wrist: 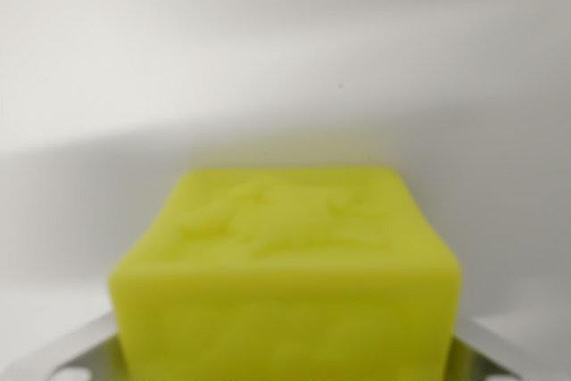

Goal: Pick yellow cube

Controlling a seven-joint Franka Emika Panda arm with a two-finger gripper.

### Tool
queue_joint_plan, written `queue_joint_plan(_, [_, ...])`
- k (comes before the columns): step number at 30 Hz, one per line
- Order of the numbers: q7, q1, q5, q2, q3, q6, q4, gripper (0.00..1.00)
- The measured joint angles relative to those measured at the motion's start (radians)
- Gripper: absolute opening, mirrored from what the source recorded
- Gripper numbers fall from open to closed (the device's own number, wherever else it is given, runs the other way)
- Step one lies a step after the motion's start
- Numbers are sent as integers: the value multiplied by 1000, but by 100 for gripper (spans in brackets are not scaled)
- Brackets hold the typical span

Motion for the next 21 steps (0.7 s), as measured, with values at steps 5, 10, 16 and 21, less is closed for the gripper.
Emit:
queue_joint_plan(5, [0, 0, 0, -21, 0, -15, -6, 0])
queue_joint_plan(10, [0, 0, 0, -46, 0, -33, -13, 0])
queue_joint_plan(16, [0, 0, 0, -77, 0, -56, -20, 0])
queue_joint_plan(21, [0, 0, 0, -102, 0, -76, -26, 0])
